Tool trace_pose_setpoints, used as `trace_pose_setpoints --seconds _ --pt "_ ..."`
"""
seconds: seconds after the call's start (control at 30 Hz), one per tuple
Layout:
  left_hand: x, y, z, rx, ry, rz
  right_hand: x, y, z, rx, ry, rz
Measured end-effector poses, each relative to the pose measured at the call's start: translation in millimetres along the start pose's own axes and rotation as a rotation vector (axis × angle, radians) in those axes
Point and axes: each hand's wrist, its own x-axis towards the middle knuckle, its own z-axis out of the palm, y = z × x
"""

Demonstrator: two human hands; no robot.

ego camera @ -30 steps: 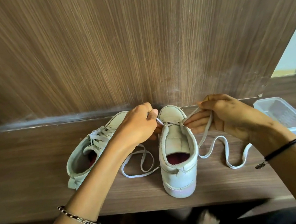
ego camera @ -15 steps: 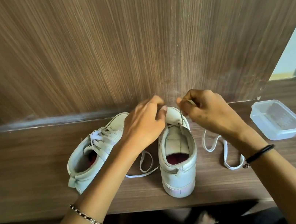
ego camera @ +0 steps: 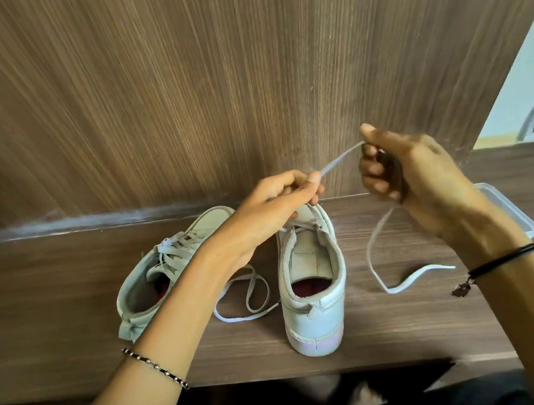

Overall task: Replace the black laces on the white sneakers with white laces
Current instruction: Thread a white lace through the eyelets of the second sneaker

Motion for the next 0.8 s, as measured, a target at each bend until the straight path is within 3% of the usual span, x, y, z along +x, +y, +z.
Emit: trace_pose_setpoints --seconds 0.1,0.17,0.27,0.33,0.4,0.5,0.6,0.67,0.8 --pt "1.0 7.6 8.3 -0.018 -0.033 0.026 -5.6 7.7 11.2 -0.304 -0.149 -0.015" --pt "3.1 10.5 11.3 -0.032 0.013 0.056 -7.9 8.9 15.7 -0.325 -0.224 0.012" --pt "8.9 2.2 1.5 -0.075 0.172 0.113 -5.6 -1.8 3.5 -0.107 -0.160 0.064" --pt "13.1 -6.8 -10.8 -0.137 0.313 0.079 -3.9 -10.6 -16.0 0.160 -0.056 0.080" --pt "13.7 -14.9 -19.4 -0.065 0.376 0.010 -3.7 -10.8 -32.6 0.215 0.032 0.061" --pt "9.6 -12.2 -8.8 0.130 0.279 0.002 -2.9 3.9 -34.1 -0.080 0.018 0.091" --pt "6.6 3.9 20.2 0.245 0.181 0.089 -7.1 11.2 -14.8 -0.233 -0.190 0.106" --pt "5.8 12.3 33.4 0.302 0.149 0.132 -9.0 8.3 -6.7 -0.268 -0.272 0.072" --pt "11.4 4.5 25.9 0.280 0.140 0.266 -7.6 5.8 -17.9 -0.173 -0.183 0.107"
